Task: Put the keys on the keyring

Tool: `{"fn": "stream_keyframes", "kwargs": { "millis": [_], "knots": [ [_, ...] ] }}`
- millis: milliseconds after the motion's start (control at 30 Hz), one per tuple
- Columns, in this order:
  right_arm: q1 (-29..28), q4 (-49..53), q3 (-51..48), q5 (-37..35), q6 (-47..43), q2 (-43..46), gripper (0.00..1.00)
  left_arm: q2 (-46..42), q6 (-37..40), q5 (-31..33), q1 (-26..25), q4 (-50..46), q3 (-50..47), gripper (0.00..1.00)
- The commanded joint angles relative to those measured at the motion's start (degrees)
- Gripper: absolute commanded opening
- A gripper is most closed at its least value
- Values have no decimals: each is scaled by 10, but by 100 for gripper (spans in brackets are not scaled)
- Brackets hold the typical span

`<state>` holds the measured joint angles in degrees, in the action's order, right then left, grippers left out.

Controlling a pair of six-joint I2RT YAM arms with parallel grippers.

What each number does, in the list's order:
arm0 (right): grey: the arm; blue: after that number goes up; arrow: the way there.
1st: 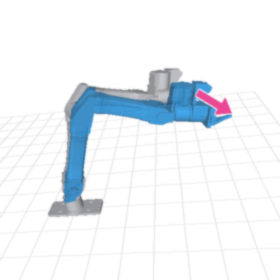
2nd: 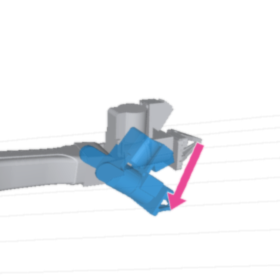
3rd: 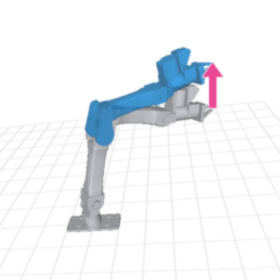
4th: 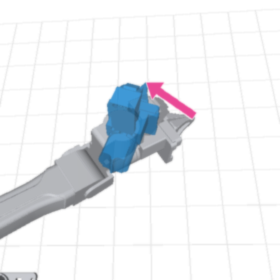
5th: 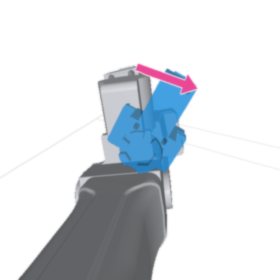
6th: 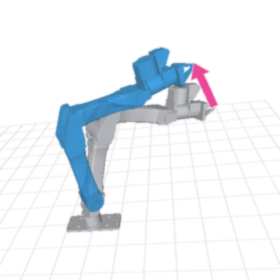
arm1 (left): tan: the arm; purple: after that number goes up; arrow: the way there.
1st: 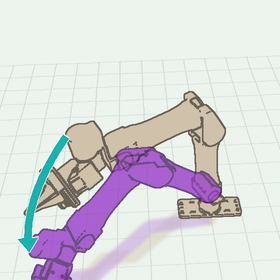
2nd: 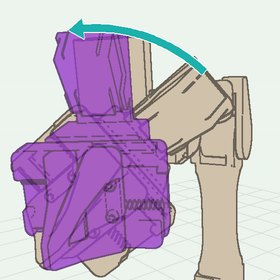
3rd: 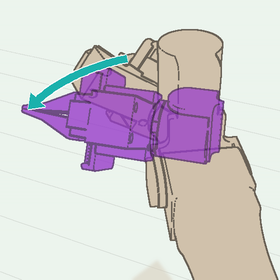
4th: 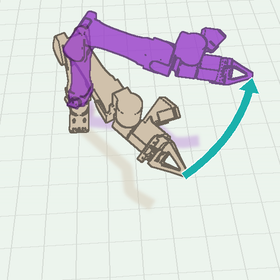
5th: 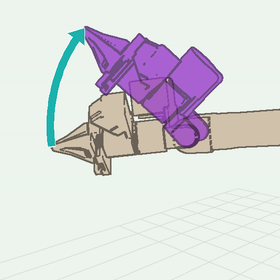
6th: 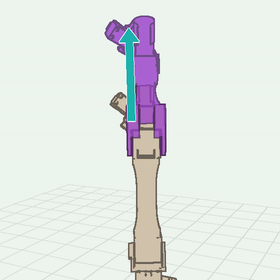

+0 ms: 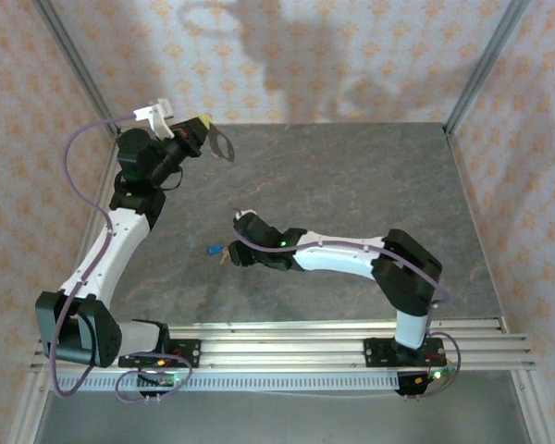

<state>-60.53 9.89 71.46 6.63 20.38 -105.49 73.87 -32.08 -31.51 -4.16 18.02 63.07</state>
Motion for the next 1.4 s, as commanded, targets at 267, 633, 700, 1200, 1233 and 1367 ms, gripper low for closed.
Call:
{"fn": "stream_keyframes", "kwargs": {
  "millis": [267,633,700,1200,1233,1367],
  "knots": [
    [6,26,119,14,-58,-133,39,-21,-15,-28,23,1,22,0],
    [26,0,138,41,-44,-172,38,-17,-16,-34,23,1,22,0],
    [25,0,146,47,-42,-178,38,-16,-16,-34,23,1,21,0],
    [29,6,180,63,-39,-203,32,-14,-16,-39,24,2,22,0],
    [30,6,180,65,-38,-204,30,-14,-17,-39,23,2,22,0],
    [31,5,184,69,-36,-205,28,-16,-17,-40,24,1,22,0]
  ]
}}
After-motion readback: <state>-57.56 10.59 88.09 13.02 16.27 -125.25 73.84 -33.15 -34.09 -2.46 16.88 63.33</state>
